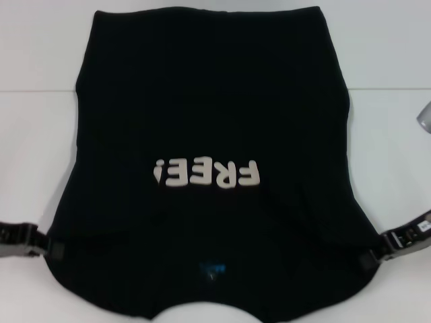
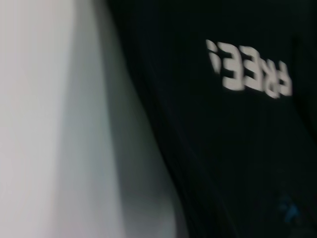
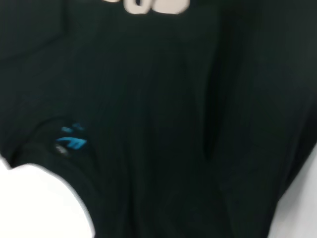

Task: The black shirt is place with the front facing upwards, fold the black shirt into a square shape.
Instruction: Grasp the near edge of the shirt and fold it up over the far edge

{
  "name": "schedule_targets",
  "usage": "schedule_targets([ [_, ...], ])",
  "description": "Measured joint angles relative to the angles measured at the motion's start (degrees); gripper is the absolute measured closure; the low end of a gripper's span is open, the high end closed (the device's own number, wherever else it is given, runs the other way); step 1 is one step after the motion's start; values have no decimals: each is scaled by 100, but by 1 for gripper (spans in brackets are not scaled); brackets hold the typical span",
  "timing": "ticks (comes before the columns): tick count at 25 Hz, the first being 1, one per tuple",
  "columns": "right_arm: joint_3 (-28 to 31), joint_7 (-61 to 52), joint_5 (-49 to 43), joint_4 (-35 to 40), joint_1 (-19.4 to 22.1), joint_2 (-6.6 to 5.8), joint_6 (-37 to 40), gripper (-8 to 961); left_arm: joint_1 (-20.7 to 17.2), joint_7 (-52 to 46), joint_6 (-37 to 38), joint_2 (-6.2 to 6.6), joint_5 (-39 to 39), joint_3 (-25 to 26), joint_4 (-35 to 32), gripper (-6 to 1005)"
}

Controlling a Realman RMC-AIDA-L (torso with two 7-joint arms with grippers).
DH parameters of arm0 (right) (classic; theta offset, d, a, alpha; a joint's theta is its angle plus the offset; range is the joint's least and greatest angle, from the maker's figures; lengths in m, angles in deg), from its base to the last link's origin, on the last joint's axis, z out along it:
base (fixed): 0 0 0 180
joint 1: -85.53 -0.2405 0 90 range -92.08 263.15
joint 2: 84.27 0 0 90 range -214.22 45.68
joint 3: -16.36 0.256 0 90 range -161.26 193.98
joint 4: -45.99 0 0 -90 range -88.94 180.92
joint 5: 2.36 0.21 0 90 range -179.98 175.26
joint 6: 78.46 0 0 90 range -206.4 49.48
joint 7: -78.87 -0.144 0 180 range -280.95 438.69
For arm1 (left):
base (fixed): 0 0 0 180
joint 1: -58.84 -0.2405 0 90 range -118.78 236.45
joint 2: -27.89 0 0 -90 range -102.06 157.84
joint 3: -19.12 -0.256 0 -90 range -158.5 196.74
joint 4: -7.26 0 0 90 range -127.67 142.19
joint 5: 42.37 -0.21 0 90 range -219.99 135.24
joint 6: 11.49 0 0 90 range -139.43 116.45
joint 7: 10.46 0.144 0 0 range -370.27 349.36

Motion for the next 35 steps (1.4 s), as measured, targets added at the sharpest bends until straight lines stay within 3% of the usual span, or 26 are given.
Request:
schedule_targets([
  [5,10,613,-1,14,5,-210,1005,911,47,352,1067,262,-102,-45,370,973],
  [10,-61,1344,-186,-33,110,-166,1918,911,-16,609,1808,229,-508,-334,491,972],
  [15,118,1683,-211,-246,121,-61,2038,912,14,810,1851,156,-586,-732,817,973],
  [18,556,1657,-198,-270,124,-97,1803,912,119,841,1818,151,-461,-582,815,973],
  [20,1181,1574,-190,-275,112,-151,1707,912,274,737,1718,232,-250,-86,764,973],
  [25,2774,1138,340,-276,150,-338,1308,912,612,213,984,424,233,1220,612,972],
  [28,3216,1051,1029,-295,307,-377,833,911,689,27,72,445,668,1687,631,972],
  [31,3320,1162,1754,-462,467,-299,61,911,634,8,-897,359,1262,1802,838,972],
  [35,3321,1804,2433,-738,563,-39,-998,911,513,420,-2015,56,2021,1818,1143,973],
])
